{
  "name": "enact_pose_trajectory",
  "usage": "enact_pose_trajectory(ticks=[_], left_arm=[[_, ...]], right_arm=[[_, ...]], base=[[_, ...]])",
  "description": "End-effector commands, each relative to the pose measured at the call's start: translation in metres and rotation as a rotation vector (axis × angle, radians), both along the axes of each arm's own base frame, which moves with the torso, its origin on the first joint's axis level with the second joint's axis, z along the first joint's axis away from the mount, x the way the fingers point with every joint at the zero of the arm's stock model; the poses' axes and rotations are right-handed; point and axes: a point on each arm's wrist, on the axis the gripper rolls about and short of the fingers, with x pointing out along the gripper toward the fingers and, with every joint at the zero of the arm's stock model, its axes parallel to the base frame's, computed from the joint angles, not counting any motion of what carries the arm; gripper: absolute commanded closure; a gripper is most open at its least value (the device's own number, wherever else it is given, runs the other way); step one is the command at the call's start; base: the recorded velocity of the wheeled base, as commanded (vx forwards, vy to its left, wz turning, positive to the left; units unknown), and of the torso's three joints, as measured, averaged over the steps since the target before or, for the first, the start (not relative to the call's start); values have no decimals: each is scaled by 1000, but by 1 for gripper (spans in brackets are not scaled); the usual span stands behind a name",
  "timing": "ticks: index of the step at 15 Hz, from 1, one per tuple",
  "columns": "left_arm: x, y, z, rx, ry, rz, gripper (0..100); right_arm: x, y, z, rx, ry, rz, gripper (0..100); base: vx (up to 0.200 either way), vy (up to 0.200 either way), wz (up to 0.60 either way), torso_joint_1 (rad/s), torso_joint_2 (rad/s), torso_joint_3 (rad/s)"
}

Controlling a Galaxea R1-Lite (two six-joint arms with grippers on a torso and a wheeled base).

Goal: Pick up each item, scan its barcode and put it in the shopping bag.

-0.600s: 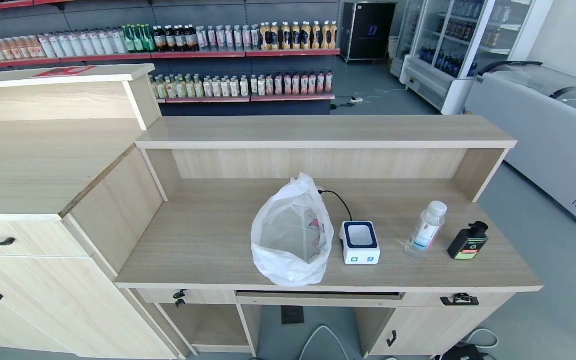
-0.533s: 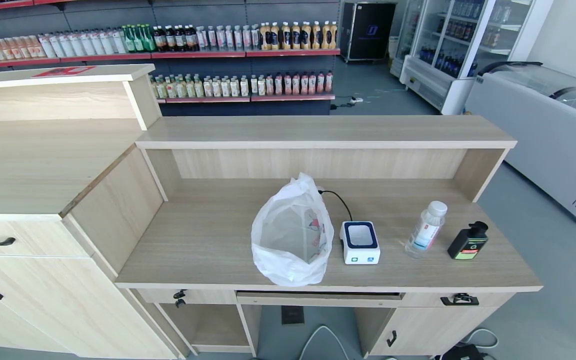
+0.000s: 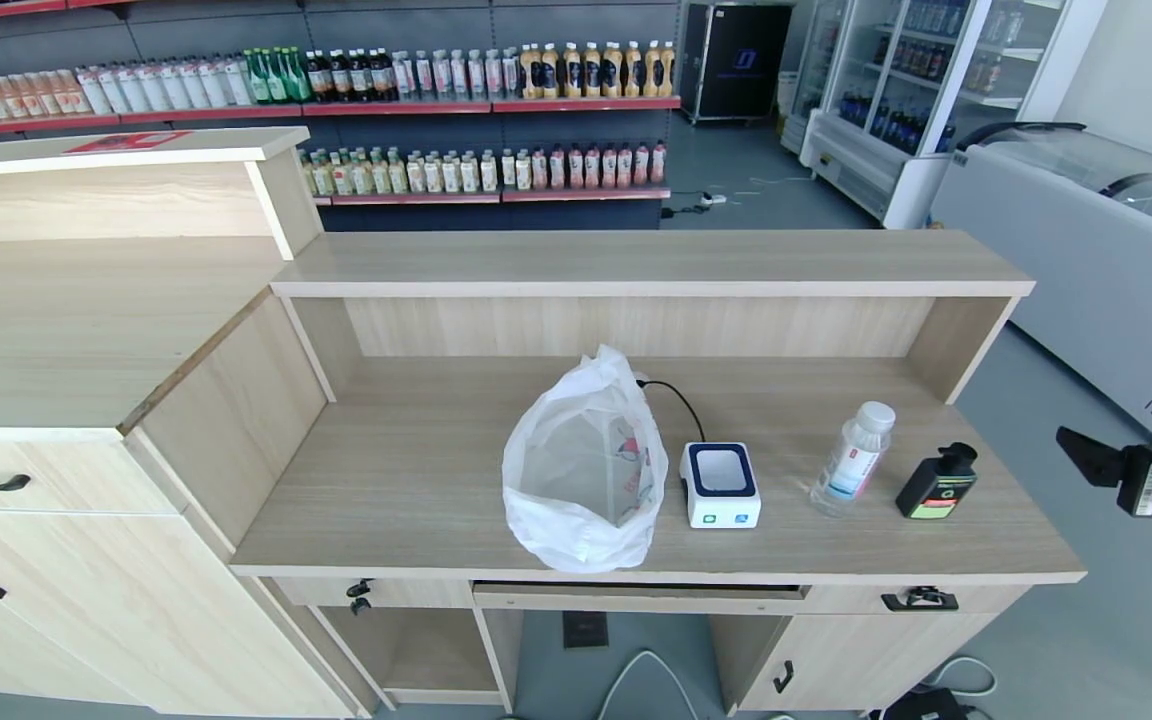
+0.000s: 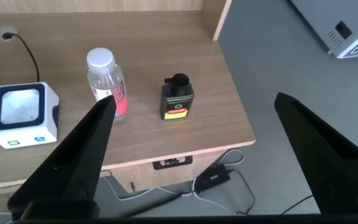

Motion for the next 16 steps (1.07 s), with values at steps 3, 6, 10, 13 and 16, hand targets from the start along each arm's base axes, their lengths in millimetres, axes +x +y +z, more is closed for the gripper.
enact_pose_trajectory(ticks=[3,6,10,13,16], left_arm=[[0,0,0,0,0,0,0],[0,0,0,0,0,0,0],[0,0,0,0,0,0,0],[0,0,0,0,0,0,0],[0,0,0,0,0,0,0]], right_arm=[[23,-41,-80,-3,178,-31,0],[26,-42,-95,0,179,-11,0],[46,-40,-109,19,176,86,0],[75,-41,-119,13,154,143,0],[104,-37,-129,5,128,203,0]], base=[[0,0,0,0,0,0],[0,0,0,0,0,0],[0,0,0,0,0,0],[0,0,0,0,0,0],[0,0,0,0,0,0]])
